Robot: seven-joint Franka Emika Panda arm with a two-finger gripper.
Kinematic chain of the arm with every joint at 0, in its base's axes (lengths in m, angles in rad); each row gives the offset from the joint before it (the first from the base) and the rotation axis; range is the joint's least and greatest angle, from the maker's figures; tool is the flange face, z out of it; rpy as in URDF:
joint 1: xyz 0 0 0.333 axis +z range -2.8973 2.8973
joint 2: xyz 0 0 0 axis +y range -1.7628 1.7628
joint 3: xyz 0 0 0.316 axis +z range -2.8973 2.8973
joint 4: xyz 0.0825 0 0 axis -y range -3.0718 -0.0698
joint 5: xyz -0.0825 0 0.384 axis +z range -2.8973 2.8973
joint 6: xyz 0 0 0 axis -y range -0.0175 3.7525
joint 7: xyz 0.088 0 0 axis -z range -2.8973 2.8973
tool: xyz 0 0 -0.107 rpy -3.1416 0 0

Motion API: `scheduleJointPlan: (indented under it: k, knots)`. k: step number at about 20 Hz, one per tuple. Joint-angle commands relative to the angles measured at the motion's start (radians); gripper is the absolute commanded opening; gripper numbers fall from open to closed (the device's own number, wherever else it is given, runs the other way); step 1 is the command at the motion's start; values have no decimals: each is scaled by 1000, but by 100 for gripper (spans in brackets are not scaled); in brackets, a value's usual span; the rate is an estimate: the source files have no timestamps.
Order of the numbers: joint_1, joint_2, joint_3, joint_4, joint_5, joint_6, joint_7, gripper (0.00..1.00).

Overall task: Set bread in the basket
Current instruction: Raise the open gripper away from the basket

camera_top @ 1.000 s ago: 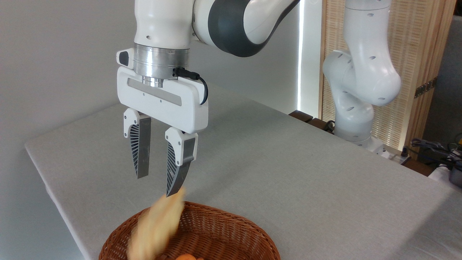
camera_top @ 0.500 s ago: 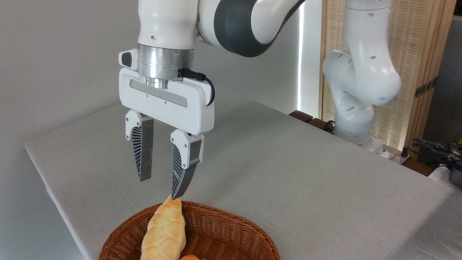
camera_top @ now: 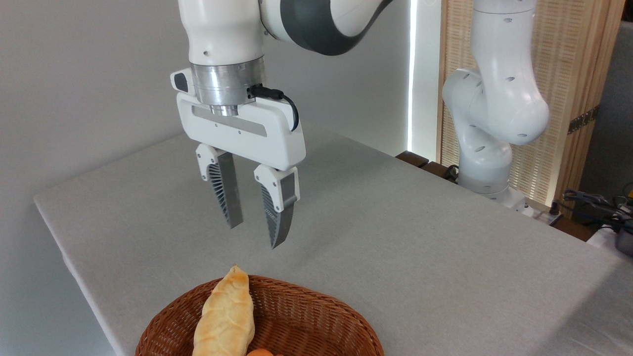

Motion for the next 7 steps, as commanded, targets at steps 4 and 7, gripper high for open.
scheduleJointPlan:
  k: [4, 7]
  knots:
    - [-1, -4, 4, 16, -88, -77, 43, 100]
    - [-1, -4, 2, 16, -94, -77, 40, 100]
